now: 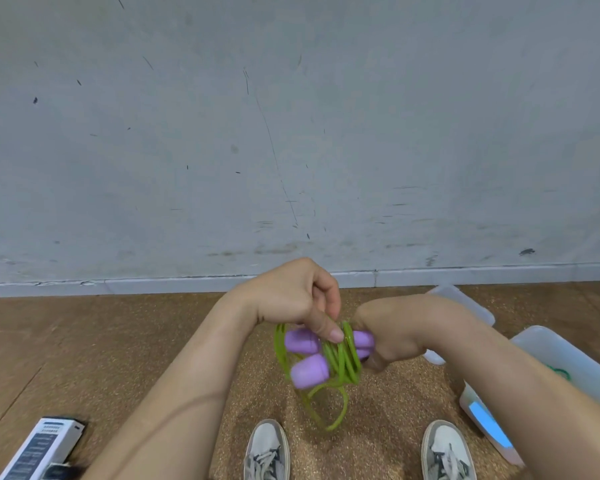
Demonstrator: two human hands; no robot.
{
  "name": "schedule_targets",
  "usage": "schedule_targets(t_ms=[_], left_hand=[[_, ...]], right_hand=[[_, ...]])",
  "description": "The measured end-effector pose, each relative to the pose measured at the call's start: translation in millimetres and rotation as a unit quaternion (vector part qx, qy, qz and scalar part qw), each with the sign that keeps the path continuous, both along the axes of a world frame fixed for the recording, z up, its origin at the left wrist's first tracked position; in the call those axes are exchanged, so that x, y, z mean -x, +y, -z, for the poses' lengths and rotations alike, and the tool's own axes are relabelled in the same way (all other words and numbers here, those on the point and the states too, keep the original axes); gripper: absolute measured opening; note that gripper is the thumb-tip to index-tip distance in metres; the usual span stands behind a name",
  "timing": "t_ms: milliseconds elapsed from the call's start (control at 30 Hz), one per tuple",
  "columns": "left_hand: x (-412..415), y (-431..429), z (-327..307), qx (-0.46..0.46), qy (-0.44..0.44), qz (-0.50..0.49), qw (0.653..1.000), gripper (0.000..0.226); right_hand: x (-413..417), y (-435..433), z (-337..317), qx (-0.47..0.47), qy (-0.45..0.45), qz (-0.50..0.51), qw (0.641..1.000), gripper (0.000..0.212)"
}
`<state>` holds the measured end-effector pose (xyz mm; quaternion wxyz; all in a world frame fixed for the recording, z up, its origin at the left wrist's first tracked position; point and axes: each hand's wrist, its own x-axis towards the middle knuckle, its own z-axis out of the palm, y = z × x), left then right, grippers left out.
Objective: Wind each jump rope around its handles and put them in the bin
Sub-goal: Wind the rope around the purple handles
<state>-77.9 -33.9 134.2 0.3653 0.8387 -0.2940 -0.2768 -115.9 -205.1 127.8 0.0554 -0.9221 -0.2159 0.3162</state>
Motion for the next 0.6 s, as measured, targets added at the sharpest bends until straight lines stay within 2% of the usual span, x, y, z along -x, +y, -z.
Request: schedule_targets(t_ms=[100, 167, 233, 300, 367, 433, 533, 600], left_hand=[[-4.4, 2.1, 7.5, 0.091, 0.084, -0.014, 0.992, 0.017], [-4.9, -0.9, 7.4, 0.157, 0.127, -0.037, 0.979, 0.014], [-6.5, -7.4, 6.7, 0.202, 0.151, -0.068, 0.965, 0.025], [-10.9, -14.4, 13.1, 0.242, 0.175, -0.146, 0.943, 0.038], [-15.8, -20.3, 20.4, 0.278, 0.182, -0.225, 0.916, 0.029], [-17.8, -23.2, 29.3, 0.287, 0.137, -0.224, 0.921, 0.027], [-7.8, -31.6, 30.7, 0.236, 0.108, -0.205, 0.944, 0.038], [-2.5, -39.4, 29.3, 0.177, 0.059, -0.198, 0.962, 0.035]], right_hand=[[-2.2, -11.0, 2.9, -0.135, 0.080, 0.020, 0.987, 0.025], [-2.8, -16.4, 1.8, -0.226, 0.106, 0.037, 0.968, 0.026], [-3.4, -20.9, 0.8, -0.305, 0.111, 0.054, 0.944, 0.028], [-4.0, -24.0, 3.0, -0.355, 0.096, 0.071, 0.927, 0.031], [-4.2, -25.5, 4.9, -0.407, 0.077, 0.096, 0.905, 0.020], [-8.0, -26.3, 5.2, -0.493, 0.067, 0.159, 0.853, 0.015], [-17.1, -29.7, 3.6, -0.608, 0.078, 0.277, 0.740, 0.015], [-19.1, -28.6, 4.8, -0.599, 0.053, 0.321, 0.732, 0.011]])
